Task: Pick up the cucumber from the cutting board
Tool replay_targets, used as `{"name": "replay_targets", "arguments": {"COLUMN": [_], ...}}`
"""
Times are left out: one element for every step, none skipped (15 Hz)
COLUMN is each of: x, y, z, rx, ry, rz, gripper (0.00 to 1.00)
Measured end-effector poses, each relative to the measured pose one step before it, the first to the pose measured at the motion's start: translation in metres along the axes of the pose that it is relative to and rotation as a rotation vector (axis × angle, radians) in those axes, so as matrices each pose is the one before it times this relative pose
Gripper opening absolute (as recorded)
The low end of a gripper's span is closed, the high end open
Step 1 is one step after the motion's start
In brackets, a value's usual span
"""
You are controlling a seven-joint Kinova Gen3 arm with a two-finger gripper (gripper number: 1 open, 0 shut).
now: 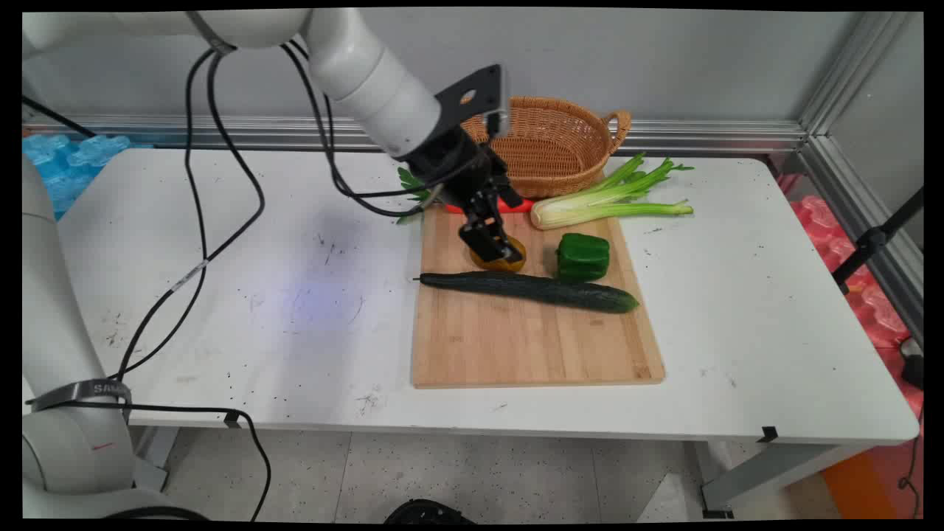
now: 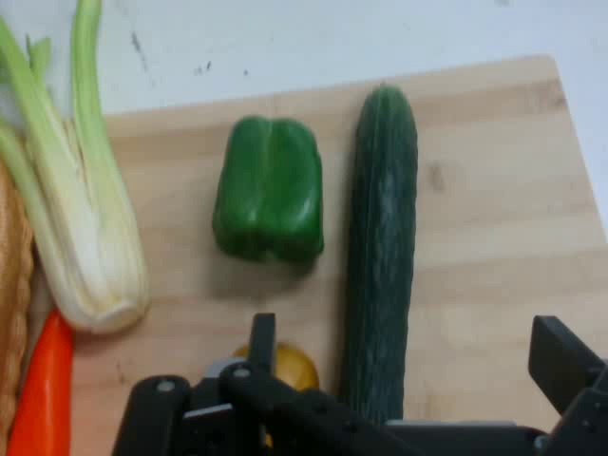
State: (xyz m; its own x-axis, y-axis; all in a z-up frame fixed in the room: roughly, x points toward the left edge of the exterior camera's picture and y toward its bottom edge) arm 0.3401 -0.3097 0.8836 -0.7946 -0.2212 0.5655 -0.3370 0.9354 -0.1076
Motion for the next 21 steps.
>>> {"name": "replay_targets", "arguments": {"x": [0.00412, 0.00322, 0.00207, 0.00133, 0.00074, 0.00040, -0.00052, -0.00058, -0.00092, -0.00192, -0.00243, -0.00218, -0.00281, -0.00258, -0.00204, -0.00220, -0.00194, -0.00144, -0.00155, -0.00141, -0.00140], "y": [0.00068, 0.00052, 0.00038, 0.00005, 0.00018, 0.00027, 0.00072, 0.00081, 0.00083, 0.00141, 0.00143, 0.00135, 0.00151, 0.00136, 0.00106, 0.00100, 0.00071, 0.00047, 0.00038, 0.00019, -0.00023], "z": [0.00445, 0.00497, 0.00451, 0.00466, 0.00407, 0.00524, 0.00639, 0.00607, 0.00431, 0.00652, 0.00559, 0.00456, 0.00519, 0.00490, 0.00404, 0.00467, 0.00437, 0.00366, 0.00416, 0.00400, 0.00413], "rx": [0.00024, 0.00076, 0.00064, 0.00159, 0.00115, 0.00077, -0.00088, -0.00115, -0.00158, -0.00267, -0.00321, -0.00302, -0.00354, -0.00319, -0.00271, -0.00266, -0.00226, -0.00197, -0.00244, -0.00243, -0.00291], "ry": [0.00229, 0.00177, 0.00070, 0.00129, 0.00045, -0.00009, -0.00145, -0.00168, -0.00185, -0.00265, -0.00353, -0.00318, -0.00366, -0.00334, -0.00270, -0.00216, -0.00138, -0.00100, -0.00078, -0.00062, -0.00041], "rz": [-0.00027, -0.00037, -0.00001, -0.00031, 0.00077, 0.00211, 0.00227, 0.00224, 0.00139, 0.00164, 0.00058, 0.00042, 0.00095, 0.00127, 0.00163, 0.00197, 0.00122, 0.00124, 0.00139, 0.00193, 0.00139], "gripper": [1.00, 1.00, 1.00, 1.00, 1.00, 1.00, 1.00, 1.00, 1.00, 1.00, 1.00, 1.00, 1.00, 1.00, 1.00, 1.00, 1.00, 1.00, 1.00, 1.00, 1.00]}}
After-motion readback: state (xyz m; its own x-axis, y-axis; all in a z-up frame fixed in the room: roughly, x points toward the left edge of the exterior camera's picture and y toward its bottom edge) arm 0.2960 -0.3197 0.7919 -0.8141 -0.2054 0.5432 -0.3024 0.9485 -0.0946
